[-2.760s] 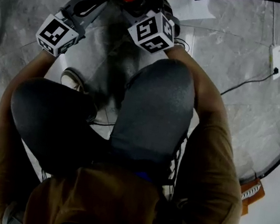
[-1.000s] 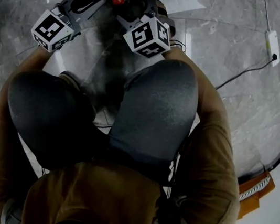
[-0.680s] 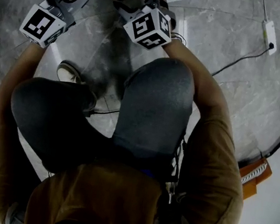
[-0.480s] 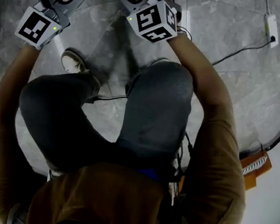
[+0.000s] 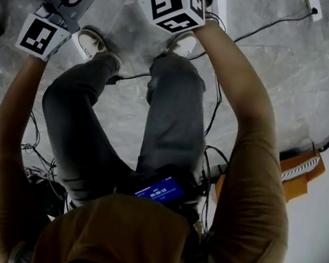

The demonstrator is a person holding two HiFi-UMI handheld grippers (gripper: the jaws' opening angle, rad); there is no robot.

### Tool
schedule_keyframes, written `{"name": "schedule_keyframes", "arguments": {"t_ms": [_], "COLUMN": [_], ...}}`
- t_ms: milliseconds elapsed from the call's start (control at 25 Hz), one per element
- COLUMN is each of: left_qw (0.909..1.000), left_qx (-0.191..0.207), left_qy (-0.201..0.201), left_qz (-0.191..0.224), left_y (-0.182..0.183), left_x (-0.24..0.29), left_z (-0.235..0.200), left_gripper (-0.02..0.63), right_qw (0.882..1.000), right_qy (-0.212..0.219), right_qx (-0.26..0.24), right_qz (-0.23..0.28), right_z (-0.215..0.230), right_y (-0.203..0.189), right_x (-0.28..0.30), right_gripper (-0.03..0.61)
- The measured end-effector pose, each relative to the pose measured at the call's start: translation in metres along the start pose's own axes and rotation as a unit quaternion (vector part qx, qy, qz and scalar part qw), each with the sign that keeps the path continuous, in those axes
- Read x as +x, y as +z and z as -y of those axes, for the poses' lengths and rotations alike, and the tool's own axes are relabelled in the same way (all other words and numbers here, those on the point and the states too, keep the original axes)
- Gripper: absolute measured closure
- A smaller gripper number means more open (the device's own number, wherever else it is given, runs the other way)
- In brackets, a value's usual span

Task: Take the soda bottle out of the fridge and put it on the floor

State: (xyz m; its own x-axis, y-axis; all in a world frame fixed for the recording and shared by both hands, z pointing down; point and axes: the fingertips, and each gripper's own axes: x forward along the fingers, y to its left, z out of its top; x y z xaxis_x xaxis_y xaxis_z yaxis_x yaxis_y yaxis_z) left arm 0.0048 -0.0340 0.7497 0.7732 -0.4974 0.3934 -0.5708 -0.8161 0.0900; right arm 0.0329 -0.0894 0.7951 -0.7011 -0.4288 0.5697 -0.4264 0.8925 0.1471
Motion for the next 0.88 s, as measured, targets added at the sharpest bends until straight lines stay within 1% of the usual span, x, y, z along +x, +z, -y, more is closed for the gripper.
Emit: {"name": "schedule_keyframes", "arguments": {"t_ms": [120,200,320,400,520,720,880], "left_qw": [0.9997,0.9995,0.9998,0.9997,0.9988,0.996,0.9936], "left_qx": [-0.019,-0.022,-0.014,-0.014,-0.012,-0.032,-0.04], "left_qy": [0.011,0.015,0.013,0.019,0.048,0.084,0.105], "left_qz": [0.012,0.016,0.007,-0.005,-0.002,-0.001,-0.003], "left_y": [0.032,0.065,0.121,0.144,0.168,0.203,0.269], "left_x": [-0.009,-0.022,-0.046,-0.06,-0.071,-0.096,-0.136], "left_z": [0.001,0.006,0.019,0.021,0.013,0.009,0.019], "left_gripper": [0.612,0.612,0.612,0.612,0.612,0.612,0.612], "right_qw": [1.0,1.0,1.0,1.0,1.0,0.999,0.999], "right_qy": [-0.008,-0.01,-0.013,-0.012,-0.007,0.005,0.0], "right_qx": [0.016,0.021,0.025,0.027,0.028,0.045,0.043], "right_qz": [0.002,0.004,0.006,0.006,0.006,0.019,0.024], "right_z": [0.007,0.011,0.017,0.018,0.02,0.02,0.026], "right_y": [0.026,0.054,0.105,0.127,0.146,0.186,0.247], "right_x": [-0.029,-0.057,-0.1,-0.116,-0.123,-0.141,-0.189], "right_gripper": [0.27,0.27,0.27,0.27,0.271,0.272,0.272]}}
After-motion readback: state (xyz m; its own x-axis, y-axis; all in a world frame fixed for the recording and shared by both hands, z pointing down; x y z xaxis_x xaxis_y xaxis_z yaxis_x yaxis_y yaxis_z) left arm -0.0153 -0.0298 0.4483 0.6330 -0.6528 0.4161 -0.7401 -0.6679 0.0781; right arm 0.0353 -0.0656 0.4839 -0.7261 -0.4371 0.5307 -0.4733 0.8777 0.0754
